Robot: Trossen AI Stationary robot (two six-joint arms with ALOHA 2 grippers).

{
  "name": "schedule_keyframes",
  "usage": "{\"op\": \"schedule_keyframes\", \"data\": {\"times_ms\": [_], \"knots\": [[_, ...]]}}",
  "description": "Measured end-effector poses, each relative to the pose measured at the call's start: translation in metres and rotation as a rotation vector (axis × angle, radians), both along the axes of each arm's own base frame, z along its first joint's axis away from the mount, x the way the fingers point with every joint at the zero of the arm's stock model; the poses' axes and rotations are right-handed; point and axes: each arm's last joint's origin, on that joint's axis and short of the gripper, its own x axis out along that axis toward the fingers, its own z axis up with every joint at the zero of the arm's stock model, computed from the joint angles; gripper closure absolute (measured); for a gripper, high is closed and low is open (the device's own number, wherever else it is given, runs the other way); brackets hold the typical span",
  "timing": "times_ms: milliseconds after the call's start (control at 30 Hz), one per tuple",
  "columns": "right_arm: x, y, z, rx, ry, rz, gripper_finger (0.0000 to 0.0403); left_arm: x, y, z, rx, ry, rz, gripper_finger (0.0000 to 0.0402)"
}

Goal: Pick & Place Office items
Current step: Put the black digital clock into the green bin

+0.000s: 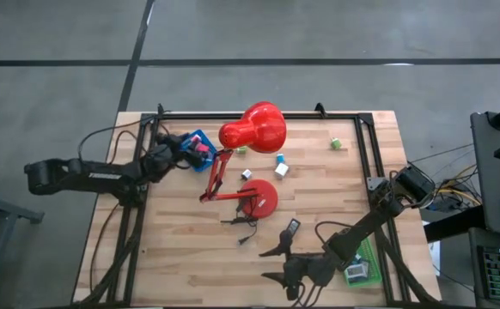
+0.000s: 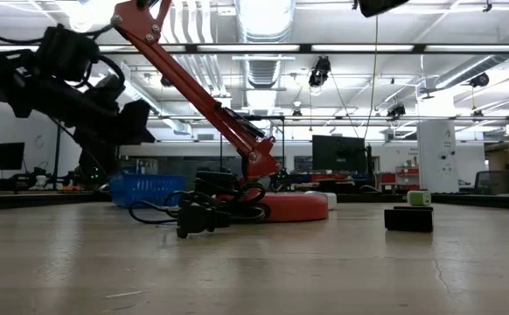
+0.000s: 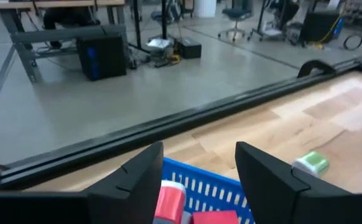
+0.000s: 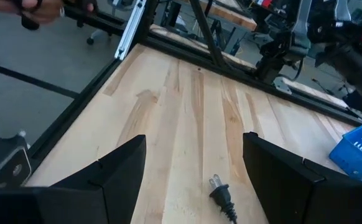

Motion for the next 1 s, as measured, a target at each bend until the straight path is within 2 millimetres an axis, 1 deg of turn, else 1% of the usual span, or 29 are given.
{"op": "schedule_keyframes", "data": {"times_ms": [200,367,500,767,900,1000], "knots": [[-0.003,-0.002,-0.008,0.002,0.079,-0.021,0.0144,-0.007,-0.011,0.004,0.039,-0.032,-0.074,0.0198],[-0.008,-0.006,-0.016,-0.013,0.2,-0.047,0.0147,-0.011,-0.024,0.004,0.055,-0.075,-0.171,0.0198],[-0.008,-0.005,-0.012,-0.055,0.312,-0.05,0.0147,-0.009,-0.036,0.008,0.063,-0.107,-0.282,0.0198],[-0.011,-0.005,0.002,-0.121,0.559,0.013,0.0159,-0.004,-0.058,0.01,0.083,-0.1,-0.482,0.0198],[-0.014,-0.013,0.005,-0.159,0.711,0.022,0.0165,-0.002,-0.067,0.011,0.079,-0.107,-0.569,0.0198],[-0.015,-0.023,0.008,-0.194,0.814,0.007,0.0165,-0.002,-0.072,0.012,0.077,-0.129,-0.633,0.0198]]}}
